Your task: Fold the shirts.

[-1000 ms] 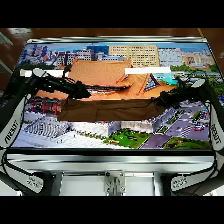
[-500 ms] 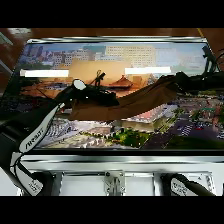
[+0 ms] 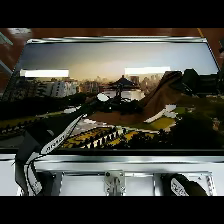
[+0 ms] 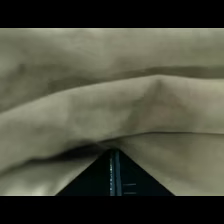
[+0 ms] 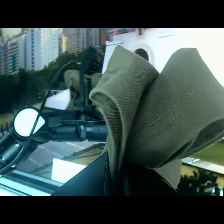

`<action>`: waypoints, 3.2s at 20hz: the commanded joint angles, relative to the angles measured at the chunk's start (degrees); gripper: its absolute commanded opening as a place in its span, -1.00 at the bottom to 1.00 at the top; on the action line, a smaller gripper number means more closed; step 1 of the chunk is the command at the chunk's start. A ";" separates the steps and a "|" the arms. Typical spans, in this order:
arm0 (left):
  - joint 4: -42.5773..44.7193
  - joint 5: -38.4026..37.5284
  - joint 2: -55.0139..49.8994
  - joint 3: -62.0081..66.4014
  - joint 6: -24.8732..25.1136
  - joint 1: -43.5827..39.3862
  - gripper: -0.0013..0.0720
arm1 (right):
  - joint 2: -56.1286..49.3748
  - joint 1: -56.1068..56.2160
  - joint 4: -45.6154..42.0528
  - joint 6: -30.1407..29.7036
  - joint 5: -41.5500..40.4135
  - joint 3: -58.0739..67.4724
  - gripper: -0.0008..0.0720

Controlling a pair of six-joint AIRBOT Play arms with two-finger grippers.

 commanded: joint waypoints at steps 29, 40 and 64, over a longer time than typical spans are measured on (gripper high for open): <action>41.77 -33.40 50.01 1.68 -9.75 47.43 -0.86 | -27.54 18.14 -23.98 4.28 -4.90 -1.36 0.67; 42.12 -33.44 49.59 1.68 -9.99 47.43 -0.86 | -42.42 19.52 2.84 -8.24 -14.91 -6.80 0.74; 42.10 -31.21 48.87 -9.01 -11.98 40.87 -0.86 | -36.68 -50.84 -10.69 -6.99 0.35 5.22 -0.81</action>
